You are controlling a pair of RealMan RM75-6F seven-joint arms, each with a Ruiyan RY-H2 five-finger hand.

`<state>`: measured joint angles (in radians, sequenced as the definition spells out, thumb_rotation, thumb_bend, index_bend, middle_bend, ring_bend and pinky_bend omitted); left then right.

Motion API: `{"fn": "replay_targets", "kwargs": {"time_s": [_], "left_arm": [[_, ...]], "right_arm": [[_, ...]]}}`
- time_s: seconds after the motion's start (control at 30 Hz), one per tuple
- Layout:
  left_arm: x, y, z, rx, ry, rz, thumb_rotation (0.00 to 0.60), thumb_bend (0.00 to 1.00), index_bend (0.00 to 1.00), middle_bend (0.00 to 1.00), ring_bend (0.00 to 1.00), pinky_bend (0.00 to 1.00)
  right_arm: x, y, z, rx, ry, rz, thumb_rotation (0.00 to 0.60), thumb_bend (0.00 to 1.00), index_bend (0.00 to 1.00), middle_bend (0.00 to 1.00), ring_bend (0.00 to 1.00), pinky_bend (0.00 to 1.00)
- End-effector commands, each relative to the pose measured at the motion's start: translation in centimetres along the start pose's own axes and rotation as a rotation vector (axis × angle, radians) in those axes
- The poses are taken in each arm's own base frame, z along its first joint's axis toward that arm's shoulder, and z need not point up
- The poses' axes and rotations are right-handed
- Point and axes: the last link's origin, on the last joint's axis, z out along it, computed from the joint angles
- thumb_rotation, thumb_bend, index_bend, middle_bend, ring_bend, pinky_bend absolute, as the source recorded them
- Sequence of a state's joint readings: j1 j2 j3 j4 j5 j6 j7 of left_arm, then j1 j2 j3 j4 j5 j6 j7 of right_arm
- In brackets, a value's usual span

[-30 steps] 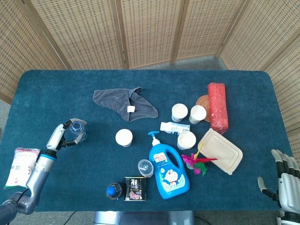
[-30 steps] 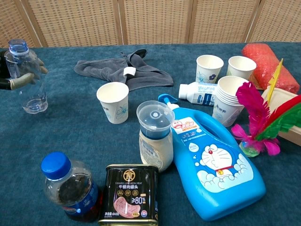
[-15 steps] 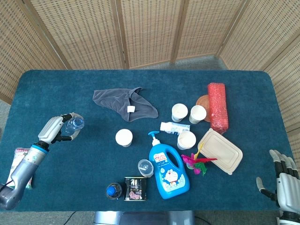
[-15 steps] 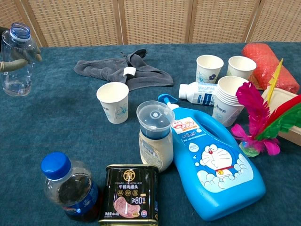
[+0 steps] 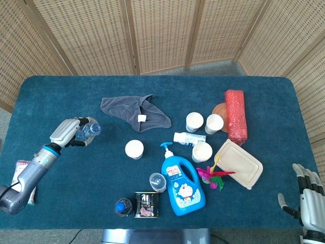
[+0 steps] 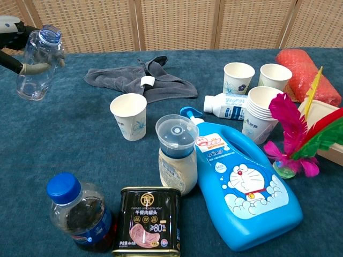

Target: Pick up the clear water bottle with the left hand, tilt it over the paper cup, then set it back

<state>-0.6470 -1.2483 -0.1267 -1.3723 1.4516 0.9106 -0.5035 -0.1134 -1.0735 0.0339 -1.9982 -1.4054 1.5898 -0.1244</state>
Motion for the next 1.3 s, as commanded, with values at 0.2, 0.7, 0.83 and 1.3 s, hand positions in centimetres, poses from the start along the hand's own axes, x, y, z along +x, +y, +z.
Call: {"fn": "replay_targets", "kwargs": {"time_s": [0.2, 0.7, 0.83, 1.3], "left_arm": [[0.3, 1.0, 1.3, -0.030, -0.038, 0.093, 0.586, 0.61, 0.35, 0.38, 0.39, 0.52], [0.1, 3.0, 2.7, -0.088, -0.093, 0.225, 0.584, 0.61, 0.35, 0.39, 0.39, 0.50], [0.0, 3.5, 2.9, -0.100, -0.115, 0.258, 0.588, 0.61, 0.35, 0.39, 0.39, 0.50], [-0.2, 4.2, 3.4, -0.112, -0.179, 0.377, 0.589, 0.61, 0.35, 0.39, 0.39, 0.49]], "right_arm": [[0.0, -0.1, 0.0, 0.003, 0.000, 0.001, 0.600, 0.40, 0.00, 0.03, 0.00, 0.00], [0.0, 0.2, -0.3, -0.007, 0.010, 0.008, 0.600, 0.39, 0.00, 0.03, 0.00, 0.00], [-0.1, 0.2, -0.4, -0.007, 0.011, 0.011, 0.600, 0.39, 0.00, 0.03, 0.00, 0.00], [-0.2, 0.5, -0.5, -0.015, 0.014, 0.018, 0.600, 0.39, 0.00, 0.03, 0.00, 0.00]]}}
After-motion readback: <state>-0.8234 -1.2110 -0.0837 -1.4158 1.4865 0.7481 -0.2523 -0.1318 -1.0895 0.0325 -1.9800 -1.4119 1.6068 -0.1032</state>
